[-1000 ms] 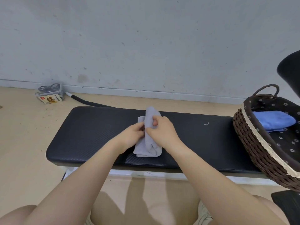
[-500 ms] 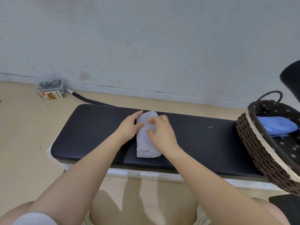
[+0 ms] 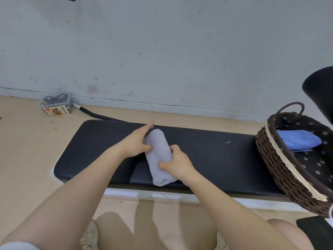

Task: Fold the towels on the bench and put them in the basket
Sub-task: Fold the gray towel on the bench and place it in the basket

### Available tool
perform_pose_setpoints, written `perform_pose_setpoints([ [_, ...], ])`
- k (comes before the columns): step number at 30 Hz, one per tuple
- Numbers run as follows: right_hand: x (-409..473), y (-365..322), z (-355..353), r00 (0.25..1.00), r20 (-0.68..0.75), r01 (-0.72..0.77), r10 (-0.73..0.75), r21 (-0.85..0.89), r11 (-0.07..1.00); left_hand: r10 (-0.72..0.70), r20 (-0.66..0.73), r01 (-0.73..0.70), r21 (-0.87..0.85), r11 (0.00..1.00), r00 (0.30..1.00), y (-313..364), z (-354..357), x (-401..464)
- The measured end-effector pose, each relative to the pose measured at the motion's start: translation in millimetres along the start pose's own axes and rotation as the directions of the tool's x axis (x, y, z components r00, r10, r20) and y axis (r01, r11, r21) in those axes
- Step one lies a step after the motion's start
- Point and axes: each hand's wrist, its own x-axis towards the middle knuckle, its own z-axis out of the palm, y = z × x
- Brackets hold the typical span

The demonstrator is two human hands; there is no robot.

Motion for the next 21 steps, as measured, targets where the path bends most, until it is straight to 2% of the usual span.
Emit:
perform_pose_setpoints([
  [3, -13.7, 10.1, -30.9, 0.989, 0.061, 0.142, -0.138, -0.072, 0.987, 0.054, 0.131, -0.052, -0.019, 0.998, 0.99, 19.4, -4.8, -6.4],
  [7, -35.1, 21.5, -87.3, 0.944, 0.182, 0.312, -0.276, -0.211, 0.927, 0.119, 0.261, -0.073, -0.177, 0.981, 0.958, 55.5, 6.8, -11.9],
  [11, -58.5, 31.3, -142.7, 0.928, 0.22, 0.359, -0.3, -0.32, 0.877, 0.221, 0.225, -0.174, -0.212, 0.962, 0.949, 102.7, 28.8, -9.9],
  [13, -68.1, 39.4, -170.9, 0.943, 0.182, 0.327, -0.279, -0.355, 0.876, 0.24, 0.19, -0.17, -0.324, 0.931, 0.952, 124.5, 41.3, -4.2],
  [14, -73.4, 44.5, -186.4, 0.956, 0.152, 0.288, -0.251, -0.322, 0.902, 0.238, 0.176, -0.151, -0.401, 0.904, 0.955, 133.5, 47.6, 0.2],
  [17, -88.6, 63.7, -233.5, 0.976, 0.069, 0.211, -0.209, -0.035, 0.977, 0.223, 0.138, -0.097, -0.601, 0.793, 0.965, 159.5, 69.5, 14.5],
  [21, -110.3, 102.1, -277.0, 0.986, 0.077, 0.121, -0.147, 0.273, 0.954, 0.265, 0.16, -0.063, -0.739, 0.671, 0.951, 198.0, 107.4, 32.1],
])
